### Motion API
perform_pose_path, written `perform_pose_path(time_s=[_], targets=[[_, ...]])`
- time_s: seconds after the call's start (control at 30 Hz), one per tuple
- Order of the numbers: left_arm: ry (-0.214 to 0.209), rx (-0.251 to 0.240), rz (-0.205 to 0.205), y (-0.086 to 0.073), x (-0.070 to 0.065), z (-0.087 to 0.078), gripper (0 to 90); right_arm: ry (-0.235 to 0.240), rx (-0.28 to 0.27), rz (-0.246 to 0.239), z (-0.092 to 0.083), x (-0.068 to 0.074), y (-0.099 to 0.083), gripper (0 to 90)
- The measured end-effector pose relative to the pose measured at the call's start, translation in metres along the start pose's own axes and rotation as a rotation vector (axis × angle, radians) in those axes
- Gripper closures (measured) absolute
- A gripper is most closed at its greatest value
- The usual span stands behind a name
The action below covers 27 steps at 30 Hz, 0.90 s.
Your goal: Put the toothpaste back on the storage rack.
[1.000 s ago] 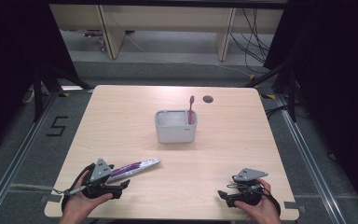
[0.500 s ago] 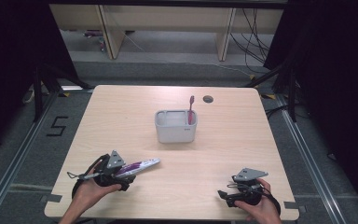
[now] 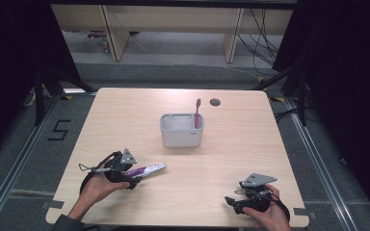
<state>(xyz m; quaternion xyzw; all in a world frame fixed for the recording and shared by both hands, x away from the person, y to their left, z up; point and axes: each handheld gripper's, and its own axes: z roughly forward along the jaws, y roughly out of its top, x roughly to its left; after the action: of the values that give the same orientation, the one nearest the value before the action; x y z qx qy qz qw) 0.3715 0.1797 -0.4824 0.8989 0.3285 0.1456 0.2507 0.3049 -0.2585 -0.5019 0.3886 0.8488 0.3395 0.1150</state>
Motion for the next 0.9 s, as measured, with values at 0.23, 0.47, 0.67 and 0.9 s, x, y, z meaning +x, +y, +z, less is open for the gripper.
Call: perform_pose_path(time_s=[0.23,0.47,0.67,0.9], targets=[[-0.020,0.044,0.022,0.001,0.004,0.007,34.0,0.007,0.006,0.013,0.000,0.000,0.000,20.6],[-0.046,0.083,0.054,0.006,0.002,0.012,40.5,0.010,0.007,0.006,0.000,0.000,0.000,20.7],[-0.050,0.102,0.087,0.011,0.000,0.016,48.9,0.014,0.010,0.013,-0.001,0.000,0.000,20.9],[-0.077,0.150,0.100,0.015,0.004,0.016,55.2,0.010,0.000,-0.005,0.000,0.000,-0.001,21.0]])
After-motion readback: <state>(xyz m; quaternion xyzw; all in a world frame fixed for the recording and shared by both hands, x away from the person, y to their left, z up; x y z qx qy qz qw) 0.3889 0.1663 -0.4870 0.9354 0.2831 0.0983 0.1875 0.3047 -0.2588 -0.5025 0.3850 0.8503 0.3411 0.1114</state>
